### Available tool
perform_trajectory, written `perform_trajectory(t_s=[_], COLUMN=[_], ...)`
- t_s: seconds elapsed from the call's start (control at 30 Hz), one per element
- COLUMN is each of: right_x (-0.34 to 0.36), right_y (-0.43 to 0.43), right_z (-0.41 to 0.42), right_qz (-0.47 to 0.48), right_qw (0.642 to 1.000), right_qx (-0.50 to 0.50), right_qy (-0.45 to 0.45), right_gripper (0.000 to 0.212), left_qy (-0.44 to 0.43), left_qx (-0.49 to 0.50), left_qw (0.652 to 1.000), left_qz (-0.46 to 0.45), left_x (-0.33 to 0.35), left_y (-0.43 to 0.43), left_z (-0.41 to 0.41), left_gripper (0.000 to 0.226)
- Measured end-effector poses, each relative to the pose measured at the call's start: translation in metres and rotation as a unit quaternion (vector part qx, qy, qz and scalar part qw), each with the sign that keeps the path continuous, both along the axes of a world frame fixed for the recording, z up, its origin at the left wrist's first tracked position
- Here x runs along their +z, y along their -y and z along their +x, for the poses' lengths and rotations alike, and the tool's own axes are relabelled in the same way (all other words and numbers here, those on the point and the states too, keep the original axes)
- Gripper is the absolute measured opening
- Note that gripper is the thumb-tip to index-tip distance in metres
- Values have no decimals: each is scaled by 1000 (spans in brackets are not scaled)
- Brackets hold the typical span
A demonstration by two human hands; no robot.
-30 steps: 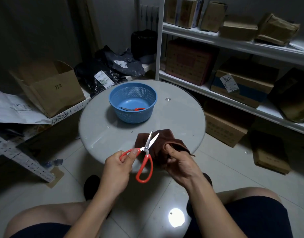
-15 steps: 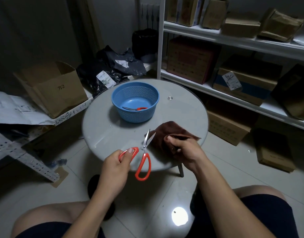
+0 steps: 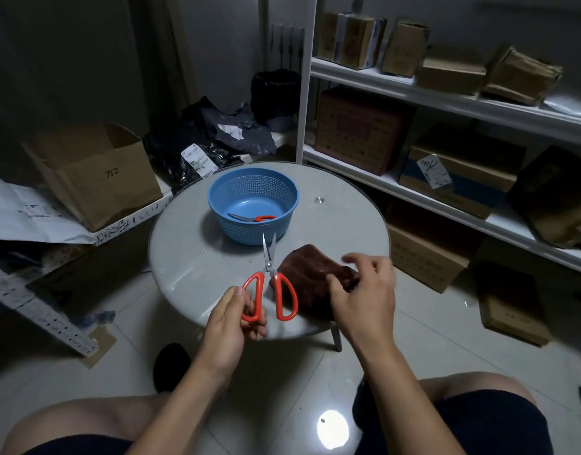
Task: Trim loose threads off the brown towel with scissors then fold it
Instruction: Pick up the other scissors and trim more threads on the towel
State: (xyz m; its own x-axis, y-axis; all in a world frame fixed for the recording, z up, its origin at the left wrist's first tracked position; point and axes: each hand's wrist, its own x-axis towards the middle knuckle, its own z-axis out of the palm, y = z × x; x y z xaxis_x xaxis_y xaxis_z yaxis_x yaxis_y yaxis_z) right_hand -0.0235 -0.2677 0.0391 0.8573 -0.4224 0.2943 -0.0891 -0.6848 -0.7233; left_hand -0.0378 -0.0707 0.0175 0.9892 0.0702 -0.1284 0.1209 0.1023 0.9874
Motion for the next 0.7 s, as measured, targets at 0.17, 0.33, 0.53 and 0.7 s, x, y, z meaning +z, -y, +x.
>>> perform_trajectory(t_s=[0.17, 0.33, 0.53, 0.7], right_x=[23, 19, 23, 31], right_y=[-22, -34, -42, -41], right_z=[0, 2, 3, 9], right_qz=[162, 264, 340, 380], right_qw=[969, 948, 923, 907], right_qx=[159, 149, 155, 160], right_qy=[-97, -94, -88, -84], right_gripper=[10, 16, 15, 14], left_qy=[12, 62, 66, 42], left_qx=[-33, 65, 77, 31], left_qw=[999, 990, 971, 992], left_qz=[-14, 107, 219, 112], left_x=[15, 26, 35, 40], left_y=[3, 1, -4, 3], left_z=[-1, 4, 16, 30], left_gripper=[34, 29, 34, 26])
